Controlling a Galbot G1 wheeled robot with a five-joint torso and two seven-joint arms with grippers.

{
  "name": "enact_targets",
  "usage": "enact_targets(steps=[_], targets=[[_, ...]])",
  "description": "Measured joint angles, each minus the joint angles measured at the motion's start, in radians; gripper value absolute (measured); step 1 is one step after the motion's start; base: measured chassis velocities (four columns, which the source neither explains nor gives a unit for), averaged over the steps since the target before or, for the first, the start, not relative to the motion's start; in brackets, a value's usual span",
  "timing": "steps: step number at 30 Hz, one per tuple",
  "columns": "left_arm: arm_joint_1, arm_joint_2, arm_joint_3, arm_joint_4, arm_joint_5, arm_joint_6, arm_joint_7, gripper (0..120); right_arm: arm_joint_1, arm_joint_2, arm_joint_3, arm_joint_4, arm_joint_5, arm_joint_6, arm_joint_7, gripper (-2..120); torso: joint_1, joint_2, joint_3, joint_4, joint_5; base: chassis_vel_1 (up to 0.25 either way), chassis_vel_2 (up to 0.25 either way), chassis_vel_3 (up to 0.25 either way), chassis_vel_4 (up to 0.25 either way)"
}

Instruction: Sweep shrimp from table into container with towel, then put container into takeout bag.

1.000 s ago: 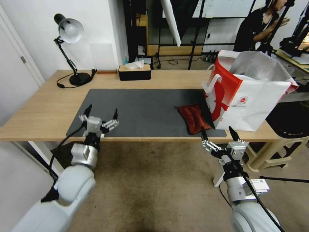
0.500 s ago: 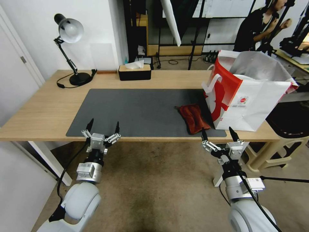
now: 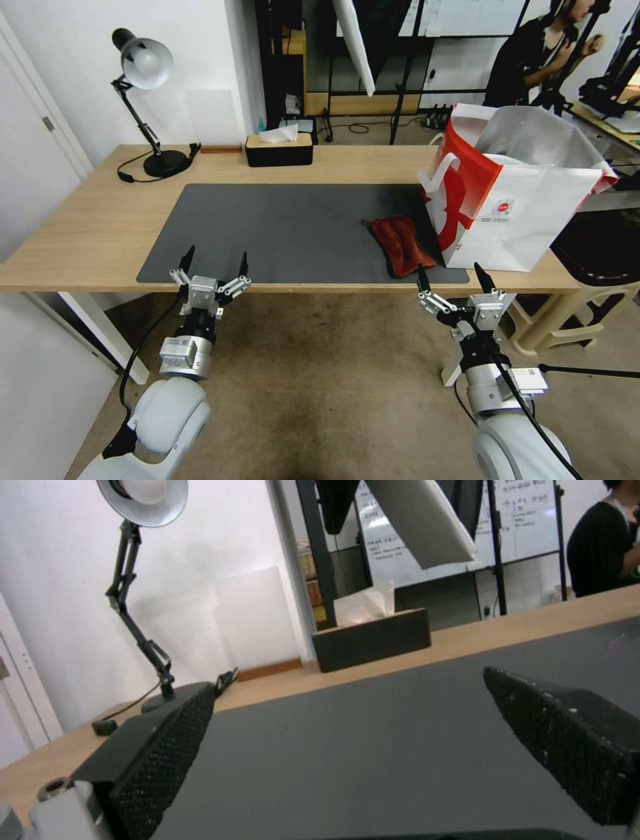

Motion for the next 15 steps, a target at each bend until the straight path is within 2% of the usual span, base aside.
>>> enact_targets(steps=[15], targets=[[-0.001, 0.001, 0.001, 0.0, -0.002, 0.001, 0.0, 100, 0.0, 0.0, 0.0, 0.0, 0.0, 0.0, 0.0, 100, 0.0, 0.0, 0.0, 0.0, 0.0, 0.0, 0.0, 0.0, 0.0]])
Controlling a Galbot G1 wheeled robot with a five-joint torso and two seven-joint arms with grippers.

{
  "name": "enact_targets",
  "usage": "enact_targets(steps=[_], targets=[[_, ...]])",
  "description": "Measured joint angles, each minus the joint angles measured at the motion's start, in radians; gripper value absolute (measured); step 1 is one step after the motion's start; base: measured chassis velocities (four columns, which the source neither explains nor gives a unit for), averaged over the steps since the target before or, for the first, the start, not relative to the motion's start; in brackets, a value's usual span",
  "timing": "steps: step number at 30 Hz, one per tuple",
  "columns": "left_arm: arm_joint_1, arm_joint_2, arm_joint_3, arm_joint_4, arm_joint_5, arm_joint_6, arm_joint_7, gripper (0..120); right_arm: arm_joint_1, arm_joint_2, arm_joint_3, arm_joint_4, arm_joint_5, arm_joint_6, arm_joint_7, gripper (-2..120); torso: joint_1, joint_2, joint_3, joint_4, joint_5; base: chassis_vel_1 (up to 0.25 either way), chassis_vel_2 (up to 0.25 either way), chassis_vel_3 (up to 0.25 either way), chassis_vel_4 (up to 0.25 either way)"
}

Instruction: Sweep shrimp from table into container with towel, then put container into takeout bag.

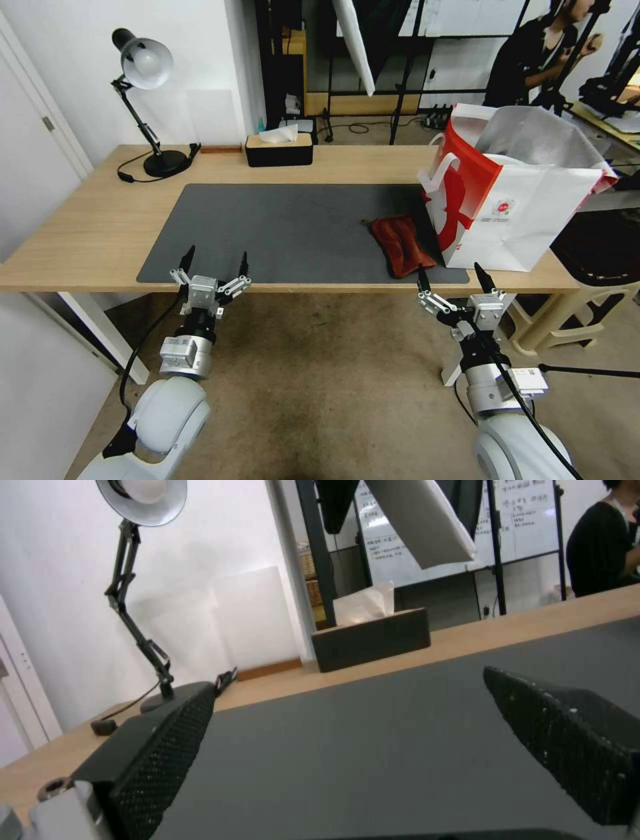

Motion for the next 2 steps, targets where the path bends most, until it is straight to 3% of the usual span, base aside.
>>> enact_targets(steps=[2], targets=[[0.0, 0.0, 0.0, 0.0, 0.0, 0.0, 0.0, 100, 0.0, 0.0, 0.0, 0.0, 0.0, 0.0, 0.0, 100, 0.0, 0.0, 0.0, 0.0, 0.0, 0.0, 0.0, 0.0, 0.0]])
